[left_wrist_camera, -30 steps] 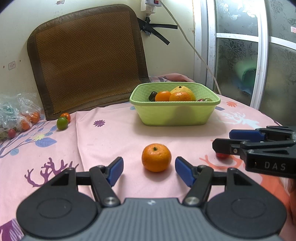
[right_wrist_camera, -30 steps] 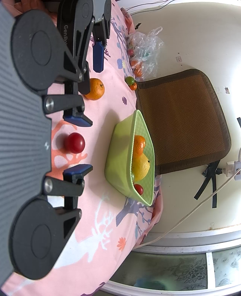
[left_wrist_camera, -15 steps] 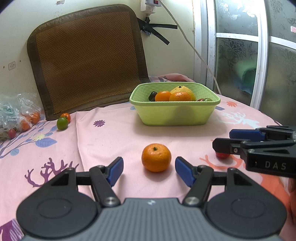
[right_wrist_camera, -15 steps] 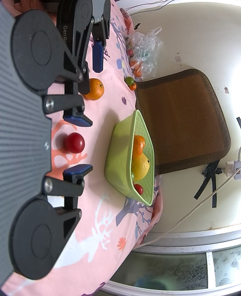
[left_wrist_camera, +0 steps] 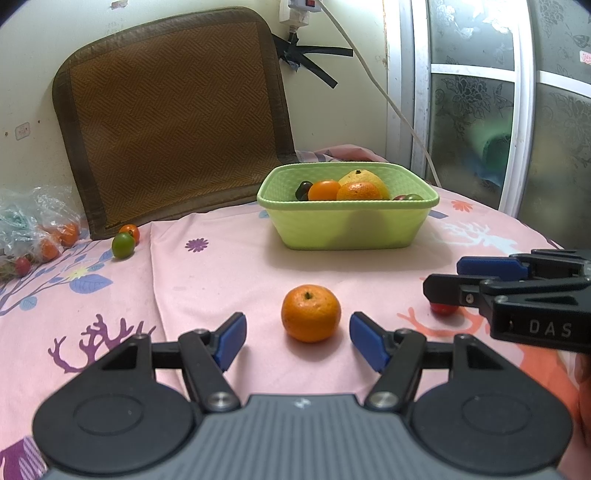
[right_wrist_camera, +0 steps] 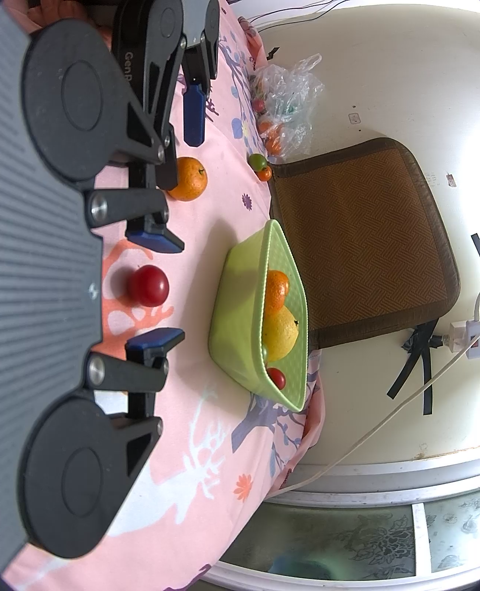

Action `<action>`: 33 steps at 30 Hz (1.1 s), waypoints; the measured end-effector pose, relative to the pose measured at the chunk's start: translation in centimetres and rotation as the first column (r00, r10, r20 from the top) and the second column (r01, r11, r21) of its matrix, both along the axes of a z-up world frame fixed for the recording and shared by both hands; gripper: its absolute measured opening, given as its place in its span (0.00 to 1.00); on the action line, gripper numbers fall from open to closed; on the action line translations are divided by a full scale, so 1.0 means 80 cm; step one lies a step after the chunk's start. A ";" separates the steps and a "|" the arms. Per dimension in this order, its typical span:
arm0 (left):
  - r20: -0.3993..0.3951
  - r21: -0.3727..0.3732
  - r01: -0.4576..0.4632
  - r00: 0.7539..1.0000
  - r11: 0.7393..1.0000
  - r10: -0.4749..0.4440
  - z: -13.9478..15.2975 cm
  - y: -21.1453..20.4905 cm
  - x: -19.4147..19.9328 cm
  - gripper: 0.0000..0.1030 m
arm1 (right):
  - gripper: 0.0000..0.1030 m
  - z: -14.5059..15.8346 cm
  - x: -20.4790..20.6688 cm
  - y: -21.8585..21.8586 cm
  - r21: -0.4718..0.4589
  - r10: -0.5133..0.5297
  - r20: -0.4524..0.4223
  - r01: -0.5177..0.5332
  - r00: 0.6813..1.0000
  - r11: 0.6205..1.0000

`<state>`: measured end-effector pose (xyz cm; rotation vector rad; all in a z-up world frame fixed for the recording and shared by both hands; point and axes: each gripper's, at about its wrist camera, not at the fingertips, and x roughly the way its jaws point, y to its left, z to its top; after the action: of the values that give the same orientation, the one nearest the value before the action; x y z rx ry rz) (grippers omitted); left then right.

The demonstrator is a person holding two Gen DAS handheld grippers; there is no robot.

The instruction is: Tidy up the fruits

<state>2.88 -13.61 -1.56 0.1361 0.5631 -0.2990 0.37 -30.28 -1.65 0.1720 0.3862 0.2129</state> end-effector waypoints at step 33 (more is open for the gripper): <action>0.000 0.003 -0.001 1.000 1.000 0.001 0.000 0.000 0.000 0.62 | 0.46 -0.001 -0.001 -0.002 0.015 0.000 0.006 0.000 1.000 1.000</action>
<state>2.87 -13.62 -1.54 0.1385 0.5635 -0.2974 0.27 -30.46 -1.73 0.1859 0.3784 0.2166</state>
